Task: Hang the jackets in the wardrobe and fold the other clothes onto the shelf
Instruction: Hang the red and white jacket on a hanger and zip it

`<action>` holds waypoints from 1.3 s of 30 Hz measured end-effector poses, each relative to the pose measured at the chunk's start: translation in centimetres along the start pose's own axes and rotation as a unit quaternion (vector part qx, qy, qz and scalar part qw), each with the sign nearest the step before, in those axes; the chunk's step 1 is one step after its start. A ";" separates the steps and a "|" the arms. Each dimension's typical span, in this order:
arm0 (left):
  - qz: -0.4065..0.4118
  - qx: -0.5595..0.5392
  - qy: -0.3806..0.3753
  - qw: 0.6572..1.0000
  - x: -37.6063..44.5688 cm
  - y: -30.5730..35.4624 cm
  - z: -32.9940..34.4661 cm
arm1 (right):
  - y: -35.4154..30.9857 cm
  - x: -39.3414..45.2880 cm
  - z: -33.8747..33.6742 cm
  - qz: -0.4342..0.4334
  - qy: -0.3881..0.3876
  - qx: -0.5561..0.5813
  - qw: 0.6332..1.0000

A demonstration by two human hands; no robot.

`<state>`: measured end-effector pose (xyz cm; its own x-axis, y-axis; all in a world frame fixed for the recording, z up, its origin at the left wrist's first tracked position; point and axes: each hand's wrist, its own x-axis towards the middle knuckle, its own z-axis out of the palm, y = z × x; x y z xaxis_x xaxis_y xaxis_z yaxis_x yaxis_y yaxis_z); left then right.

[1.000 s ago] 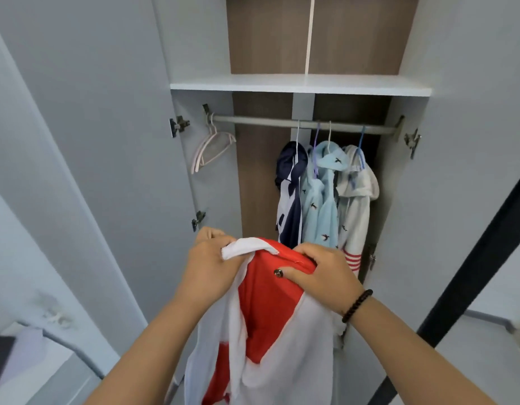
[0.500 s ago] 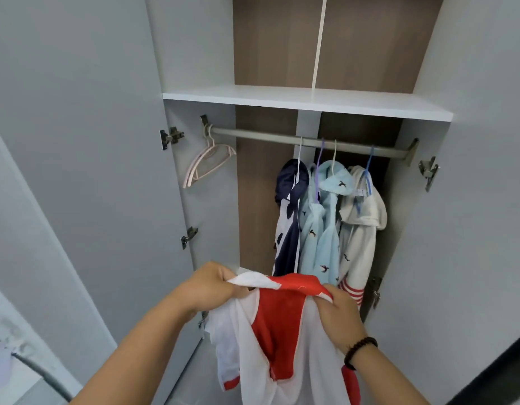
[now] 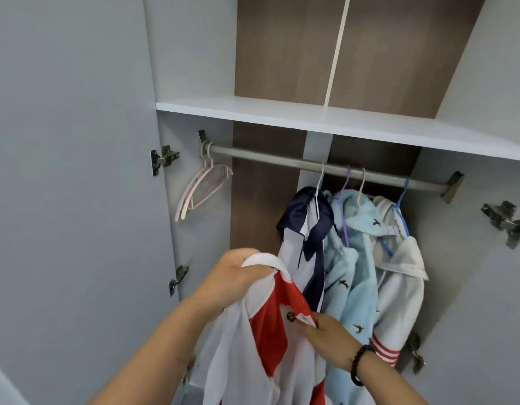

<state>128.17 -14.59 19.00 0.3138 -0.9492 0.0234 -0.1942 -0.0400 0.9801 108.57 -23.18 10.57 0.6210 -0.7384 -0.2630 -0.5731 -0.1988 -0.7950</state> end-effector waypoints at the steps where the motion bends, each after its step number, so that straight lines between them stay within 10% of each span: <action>1: 0.010 0.023 -0.004 1.000 1.3 0.0 -1.0 | -0.7 1.5 0.1 0.002 -0.007 0.005 1.000; 14: 0.015 0.083 0.079 0.993 9.6 -0.9 -14.0 | -13.7 19.6 1.2 0.002 -0.244 -0.045 0.969; 24: 0.003 0.060 0.186 0.981 13.9 -2.0 -18.8 | -22.6 34.3 0.3 -0.050 -0.030 0.220 0.974; 39: -0.046 0.094 0.303 0.947 16.6 -2.1 -19.8 | -26.2 45.7 2.8 0.027 -0.002 0.329 0.944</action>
<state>152.24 -24.11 21.27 0.8018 -0.5883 0.1048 -0.2850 -0.2223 0.9324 153.48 -49.94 17.81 0.6034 -0.7328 -0.3144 -0.1487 0.2840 -0.9472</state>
